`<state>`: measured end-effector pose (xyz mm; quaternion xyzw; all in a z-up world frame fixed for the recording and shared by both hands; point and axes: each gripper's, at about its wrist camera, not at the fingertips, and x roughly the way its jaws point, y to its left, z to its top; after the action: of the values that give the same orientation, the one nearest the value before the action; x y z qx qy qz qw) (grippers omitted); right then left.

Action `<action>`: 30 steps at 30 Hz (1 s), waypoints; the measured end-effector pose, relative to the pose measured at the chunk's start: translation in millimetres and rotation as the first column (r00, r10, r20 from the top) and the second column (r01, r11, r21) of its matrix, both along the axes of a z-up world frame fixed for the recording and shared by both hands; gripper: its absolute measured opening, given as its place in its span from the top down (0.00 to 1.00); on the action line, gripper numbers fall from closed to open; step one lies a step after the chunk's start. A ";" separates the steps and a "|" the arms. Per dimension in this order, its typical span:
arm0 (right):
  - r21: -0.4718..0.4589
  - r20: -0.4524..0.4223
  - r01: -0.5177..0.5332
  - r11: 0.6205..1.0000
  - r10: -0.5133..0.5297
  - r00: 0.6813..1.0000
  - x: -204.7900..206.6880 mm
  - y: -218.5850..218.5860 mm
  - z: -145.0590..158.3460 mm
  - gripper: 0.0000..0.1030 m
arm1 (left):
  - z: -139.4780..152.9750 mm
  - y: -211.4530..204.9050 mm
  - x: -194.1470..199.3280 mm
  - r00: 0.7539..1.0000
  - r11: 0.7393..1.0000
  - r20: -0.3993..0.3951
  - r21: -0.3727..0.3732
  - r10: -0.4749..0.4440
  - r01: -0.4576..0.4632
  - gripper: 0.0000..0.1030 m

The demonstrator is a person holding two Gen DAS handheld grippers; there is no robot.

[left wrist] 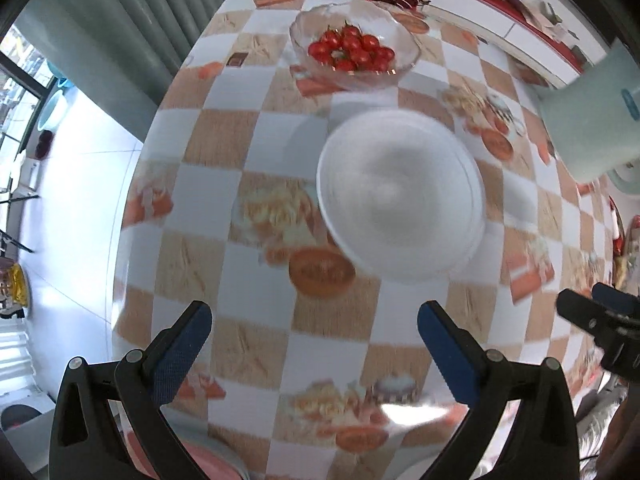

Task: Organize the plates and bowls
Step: 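Move both tools to a white bowl beside the tomato bowl, then close both tools on the rim of the third white bowl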

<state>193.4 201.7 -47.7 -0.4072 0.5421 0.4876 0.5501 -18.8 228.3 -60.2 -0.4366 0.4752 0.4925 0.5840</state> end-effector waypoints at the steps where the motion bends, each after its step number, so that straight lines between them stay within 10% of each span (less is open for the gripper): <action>1: 0.001 -0.007 0.004 1.000 -0.004 1.000 -2.4 7.4 -2.3 0.05 | -0.7 5.4 3.1 1.000 1.000 -0.007 0.003 0.004 -0.004 0.00; 23: -0.029 -0.048 0.029 0.999 -0.030 0.998 -43.7 86.5 -61.6 0.05 | -56.4 80.9 16.1 0.992 0.999 -0.119 -0.020 -0.034 0.032 0.12; 30: -0.066 -0.104 0.051 0.996 -0.058 0.993 -49.2 87.2 -74.8 0.58 | -68.4 90.8 22.4 0.997 0.996 -0.029 -0.050 -0.074 0.072 0.49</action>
<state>144.2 288.9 -122.5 -0.3831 0.5966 0.4758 0.5205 3.6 319.2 -128.7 -0.4255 0.5116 0.4658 0.5833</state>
